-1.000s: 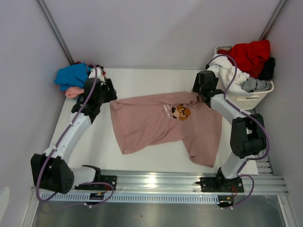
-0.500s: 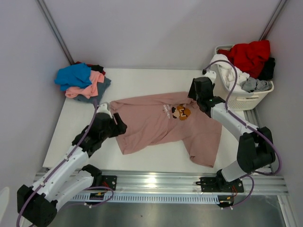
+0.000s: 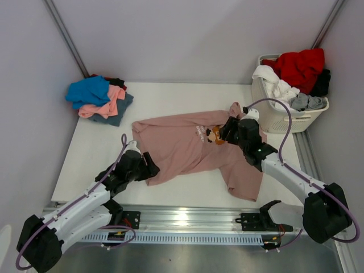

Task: Fold and stack the t-shirts
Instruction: Flatten out the tshirt

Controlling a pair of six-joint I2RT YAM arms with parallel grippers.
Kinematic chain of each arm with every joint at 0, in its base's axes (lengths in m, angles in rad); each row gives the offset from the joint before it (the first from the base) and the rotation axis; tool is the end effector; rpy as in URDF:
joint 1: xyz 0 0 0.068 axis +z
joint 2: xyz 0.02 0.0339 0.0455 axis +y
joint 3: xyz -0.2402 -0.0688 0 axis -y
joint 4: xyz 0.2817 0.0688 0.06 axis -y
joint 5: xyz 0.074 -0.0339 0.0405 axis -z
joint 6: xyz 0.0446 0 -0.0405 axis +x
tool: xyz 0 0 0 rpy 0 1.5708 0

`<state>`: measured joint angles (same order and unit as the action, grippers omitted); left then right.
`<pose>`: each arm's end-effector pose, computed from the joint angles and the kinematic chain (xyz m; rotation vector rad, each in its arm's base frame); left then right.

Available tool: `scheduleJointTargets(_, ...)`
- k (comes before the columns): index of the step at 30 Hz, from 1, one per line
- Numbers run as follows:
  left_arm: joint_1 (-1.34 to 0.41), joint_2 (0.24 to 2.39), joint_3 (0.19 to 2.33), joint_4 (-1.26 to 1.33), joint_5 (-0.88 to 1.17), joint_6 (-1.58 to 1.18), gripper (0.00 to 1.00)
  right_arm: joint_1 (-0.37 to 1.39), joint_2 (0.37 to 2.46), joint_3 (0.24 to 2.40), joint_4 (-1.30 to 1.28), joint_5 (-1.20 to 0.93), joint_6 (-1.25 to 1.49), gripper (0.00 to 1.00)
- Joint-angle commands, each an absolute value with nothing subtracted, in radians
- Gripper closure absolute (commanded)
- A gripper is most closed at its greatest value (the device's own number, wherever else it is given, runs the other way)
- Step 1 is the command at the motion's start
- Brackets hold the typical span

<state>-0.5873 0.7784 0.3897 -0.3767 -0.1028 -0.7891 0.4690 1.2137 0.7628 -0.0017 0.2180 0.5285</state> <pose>0.1838 -0.1168 0.1489 -0.2941 2.3829 -0.5541 0.2911 0.1367 0.2184 0.1995 2.0266 0.4128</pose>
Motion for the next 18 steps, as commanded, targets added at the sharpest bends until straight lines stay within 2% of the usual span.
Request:
scheduleJointTargets(1,-0.598,0.796,0.365,-0.278,-0.078,-0.819,0.37,0.471,1.169,0.692,0.114,0.124,0.586,0.39)
scheduleJointTargets(7,-0.617,0.758,0.364,-0.382,-0.087,-0.834,0.37,0.475,1.091,0.571,0.155,0.032,0.641,0.4)
scheduleJointTargets(12,-0.666,0.677,0.348,-0.456,-0.126,-0.854,0.37,0.491,1.01,0.503,0.106,0.037,0.646,0.4)
scheduleJointTargets(18,-0.673,0.698,0.31,-0.476,-0.107,-0.877,0.4,0.502,0.992,0.48,0.083,0.038,0.646,0.4)
